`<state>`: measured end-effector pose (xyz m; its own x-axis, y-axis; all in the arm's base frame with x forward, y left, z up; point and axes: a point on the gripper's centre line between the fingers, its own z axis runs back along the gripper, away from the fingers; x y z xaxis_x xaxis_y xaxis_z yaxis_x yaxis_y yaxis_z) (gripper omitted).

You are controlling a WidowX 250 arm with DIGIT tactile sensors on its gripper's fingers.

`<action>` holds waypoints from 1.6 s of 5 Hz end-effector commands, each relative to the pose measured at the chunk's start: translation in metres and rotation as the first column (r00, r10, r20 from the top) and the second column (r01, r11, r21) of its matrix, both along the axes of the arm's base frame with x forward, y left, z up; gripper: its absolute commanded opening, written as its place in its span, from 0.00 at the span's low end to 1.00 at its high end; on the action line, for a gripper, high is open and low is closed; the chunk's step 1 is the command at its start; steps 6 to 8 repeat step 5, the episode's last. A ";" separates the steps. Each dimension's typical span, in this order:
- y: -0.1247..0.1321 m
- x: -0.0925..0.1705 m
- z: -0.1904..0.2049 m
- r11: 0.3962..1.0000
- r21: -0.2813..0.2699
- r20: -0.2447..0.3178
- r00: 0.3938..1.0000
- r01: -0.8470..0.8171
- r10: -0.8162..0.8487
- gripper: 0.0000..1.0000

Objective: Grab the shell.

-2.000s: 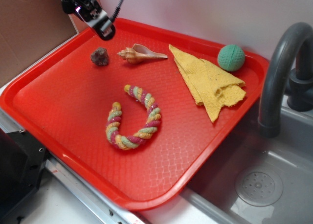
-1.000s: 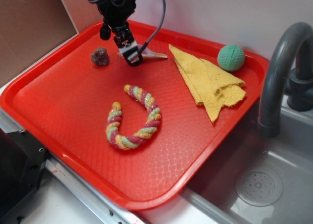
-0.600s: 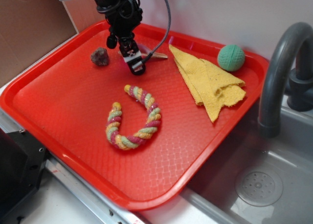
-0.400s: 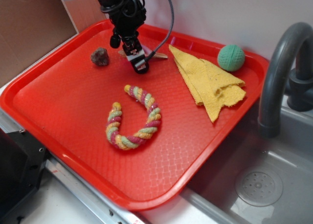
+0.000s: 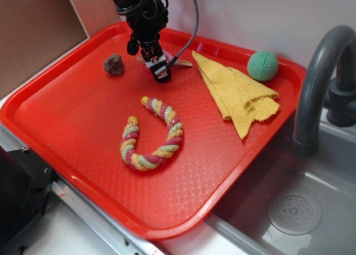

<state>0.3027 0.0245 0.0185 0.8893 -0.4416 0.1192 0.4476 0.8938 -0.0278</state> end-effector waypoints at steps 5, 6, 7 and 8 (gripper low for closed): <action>-0.014 -0.107 0.155 0.827 0.005 -0.094 0.823 -0.562 0.560 0.00; -0.014 -0.107 0.155 0.827 0.005 -0.094 0.823 -0.562 0.560 0.00; -0.014 -0.107 0.155 0.827 0.005 -0.094 0.823 -0.562 0.560 0.00; -0.014 -0.107 0.155 0.827 0.005 -0.094 0.823 -0.562 0.560 0.00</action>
